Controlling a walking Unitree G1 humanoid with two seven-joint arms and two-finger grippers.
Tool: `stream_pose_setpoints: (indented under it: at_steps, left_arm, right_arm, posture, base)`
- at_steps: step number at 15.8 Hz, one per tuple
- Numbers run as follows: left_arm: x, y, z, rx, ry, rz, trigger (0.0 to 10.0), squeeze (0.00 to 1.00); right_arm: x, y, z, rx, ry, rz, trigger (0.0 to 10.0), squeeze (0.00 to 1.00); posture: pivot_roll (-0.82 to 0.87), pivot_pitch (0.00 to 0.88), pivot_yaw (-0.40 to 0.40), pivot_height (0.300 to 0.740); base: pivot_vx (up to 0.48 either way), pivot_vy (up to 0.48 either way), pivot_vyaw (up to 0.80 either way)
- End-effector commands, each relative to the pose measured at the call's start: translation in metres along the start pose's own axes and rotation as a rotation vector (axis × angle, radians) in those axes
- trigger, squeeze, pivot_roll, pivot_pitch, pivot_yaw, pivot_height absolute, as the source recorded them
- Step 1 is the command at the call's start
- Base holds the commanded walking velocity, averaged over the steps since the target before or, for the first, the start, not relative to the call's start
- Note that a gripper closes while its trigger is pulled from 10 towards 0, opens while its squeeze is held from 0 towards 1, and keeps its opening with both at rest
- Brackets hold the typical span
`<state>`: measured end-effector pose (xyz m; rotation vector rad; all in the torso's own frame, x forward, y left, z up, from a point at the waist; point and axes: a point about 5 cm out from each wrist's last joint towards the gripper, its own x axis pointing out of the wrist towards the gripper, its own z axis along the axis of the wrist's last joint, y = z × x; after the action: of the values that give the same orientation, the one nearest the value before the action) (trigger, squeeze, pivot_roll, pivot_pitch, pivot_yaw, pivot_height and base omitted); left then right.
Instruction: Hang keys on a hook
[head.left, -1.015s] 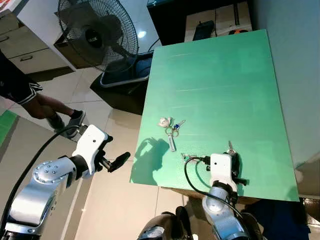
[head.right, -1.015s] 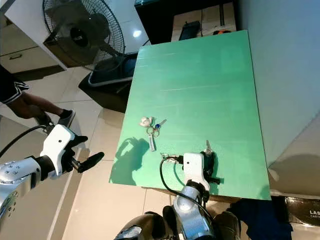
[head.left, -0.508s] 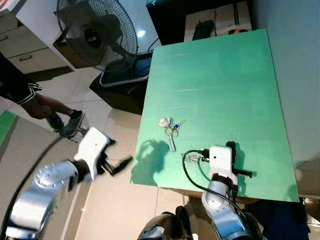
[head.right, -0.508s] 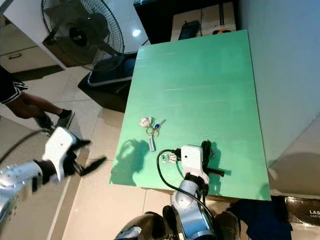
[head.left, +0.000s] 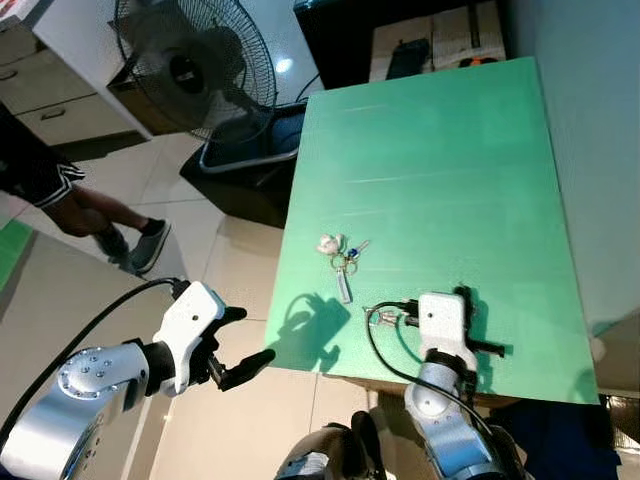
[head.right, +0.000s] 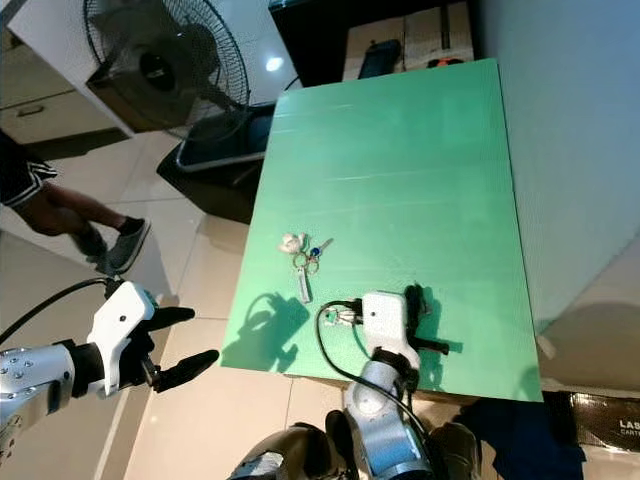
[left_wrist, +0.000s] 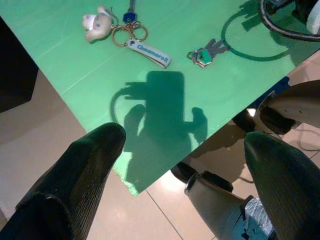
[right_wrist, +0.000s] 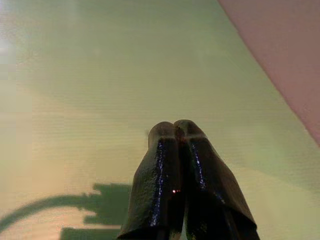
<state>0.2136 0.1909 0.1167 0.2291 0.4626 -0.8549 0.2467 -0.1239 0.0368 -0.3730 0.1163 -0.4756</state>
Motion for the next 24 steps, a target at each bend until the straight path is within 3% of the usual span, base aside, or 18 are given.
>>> stream_pose_setpoints:
  at_steps: [1, 2, 13, 14, 15, 17, 20, 24]
  left_arm:
    - [-0.007, 0.003, -0.004, 0.004, 0.026, 0.013, 10.0, 0.0]
    - [-0.007, 0.003, -0.004, 0.004, 0.025, 0.014, 10.0, 0.0]
    - [-0.014, 0.005, -0.004, 0.0, 0.032, 0.019, 10.0, 0.0]
    - [-0.015, 0.005, -0.004, -0.002, 0.033, 0.02, 10.0, 0.0]
    - [-0.016, 0.005, -0.004, -0.001, 0.035, 0.019, 10.0, 0.0]
    - [-0.019, 0.001, -0.001, -0.02, 0.015, -0.021, 10.0, 0.0]
    - [-0.04, 0.007, 0.013, -0.063, -0.04, -0.079, 10.0, 0.0]
    - [-0.056, 0.018, 0.022, 0.0, -0.044, -0.043, 10.0, 0.0]
  right_arm:
    - [-0.013, 0.014, -0.001, 0.048, 0.077, 0.009, 10.0, 0.53]
    - [-0.013, 0.014, -0.002, 0.046, 0.081, 0.005, 10.0, 1.0]
    - [-0.007, 0.015, -0.011, 0.064, 0.117, 0.003, 10.0, 1.0]
    - [-0.007, 0.018, -0.012, 0.06, 0.128, 0.023, 10.0, 0.87]
    - [-0.007, 0.019, -0.012, 0.06, 0.126, 0.029, 10.0, 0.0]
    - [-0.007, 0.021, -0.013, 0.059, 0.113, 0.044, 10.0, 0.0]
    - [-0.004, 0.019, -0.014, 0.052, 0.1, 0.041, 10.0, 0.0]
    - [-0.002, 0.018, -0.015, 0.046, 0.093, 0.035, 10.0, 0.0]
  posture:
    - [0.08, 0.289, 0.4, 0.74]
    - [0.07, 0.282, 0.4, 0.74]
    - [0.09, 0.29, 0.4, 0.74]
    - [0.09, 0.289, 0.4, 0.74]
    - [0.09, 0.29, 0.4, 0.74]
    - [0.1, 0.291, 0.4, 0.74]
    - [0.1, 0.3, 0.4, 0.74]
    - [0.1, 0.301, 0.4, 0.74]
  base:
    - [0.0, 0.0, 0.0]
    - [0.0, 0.0, 0.0]
    - [0.0, 0.0, 0.0]
    - [0.0, 0.0, 0.0]
    - [0.0, 0.0, 0.0]
    - [0.0, 0.0, 0.0]
    - [0.0, 0.0, 0.0]
    - [0.0, 0.0, 0.0]
